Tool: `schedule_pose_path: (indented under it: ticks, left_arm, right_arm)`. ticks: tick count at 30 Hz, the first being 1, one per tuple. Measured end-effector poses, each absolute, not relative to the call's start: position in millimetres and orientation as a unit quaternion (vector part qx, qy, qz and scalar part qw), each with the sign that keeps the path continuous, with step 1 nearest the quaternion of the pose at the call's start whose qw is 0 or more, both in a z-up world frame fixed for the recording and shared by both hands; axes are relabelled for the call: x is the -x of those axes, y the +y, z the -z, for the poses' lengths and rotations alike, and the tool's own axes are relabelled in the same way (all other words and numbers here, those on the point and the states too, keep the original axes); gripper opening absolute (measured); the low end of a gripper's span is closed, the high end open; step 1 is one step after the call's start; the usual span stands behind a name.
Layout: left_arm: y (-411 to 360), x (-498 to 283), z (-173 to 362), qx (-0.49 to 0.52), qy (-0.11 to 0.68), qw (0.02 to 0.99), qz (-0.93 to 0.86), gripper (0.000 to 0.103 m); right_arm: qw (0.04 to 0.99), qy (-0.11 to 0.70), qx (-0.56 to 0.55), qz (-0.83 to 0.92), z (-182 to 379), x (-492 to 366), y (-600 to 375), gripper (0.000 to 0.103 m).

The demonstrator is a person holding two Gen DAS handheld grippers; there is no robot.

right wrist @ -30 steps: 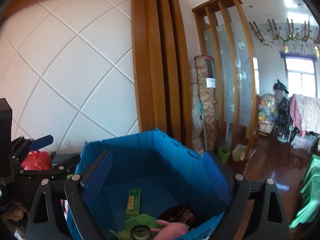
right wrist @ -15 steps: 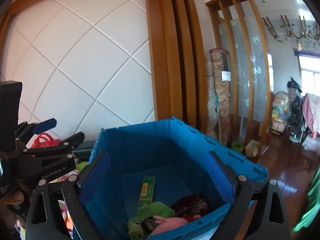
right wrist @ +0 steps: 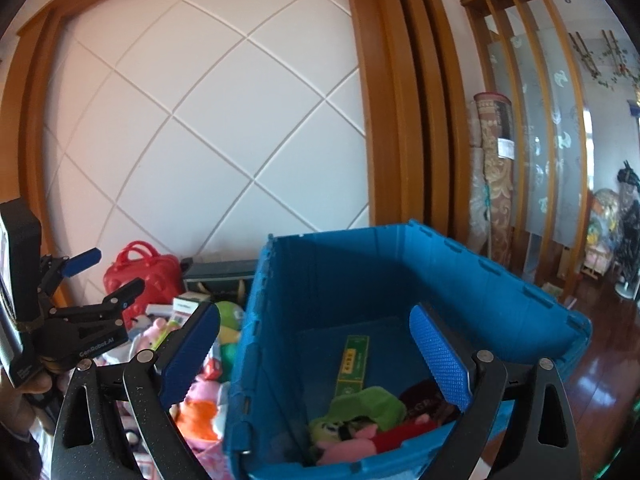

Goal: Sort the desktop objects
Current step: 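Move both tools back from the bin over the table pile, then grasp the large pink-edged tissue pack with the left tool while the right tool grasps the white barcode box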

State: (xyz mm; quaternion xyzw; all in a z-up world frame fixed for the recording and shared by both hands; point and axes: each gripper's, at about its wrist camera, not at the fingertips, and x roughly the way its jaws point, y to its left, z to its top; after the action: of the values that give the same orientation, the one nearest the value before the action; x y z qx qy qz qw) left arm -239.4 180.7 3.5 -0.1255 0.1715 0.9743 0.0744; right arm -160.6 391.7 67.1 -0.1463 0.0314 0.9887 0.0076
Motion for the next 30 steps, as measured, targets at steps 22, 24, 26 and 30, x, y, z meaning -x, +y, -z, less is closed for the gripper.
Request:
schedule_pose_path:
  ticks: [22,24,26,30]
  left_arm:
    - [-23.4,206.2,163.5,0.285,0.178,0.089,-0.937,0.075]
    - [-23.8,196.6,181.4,0.297,0.186,0.116,-0.929,0.075]
    - [-19.9,187.3,197.4,0.308,0.196,0.154,-0.918,0.075]
    - [-9.4,176.8,224.7,0.339,0.207,0.222,-0.891,0.075]
  right_arm:
    - [-0.119,-0.022,0.334,-0.935,73.4,218.1,178.7,0.101]
    - [-0.121,-0.027,0.356,-0.926,91.6,223.7,165.8,0.098]
    - [-0.125,-0.028,0.375,-0.918,106.3,226.8,157.0,0.098]
    - [-0.132,-0.033,0.396,-0.908,121.7,232.9,152.3,0.098]
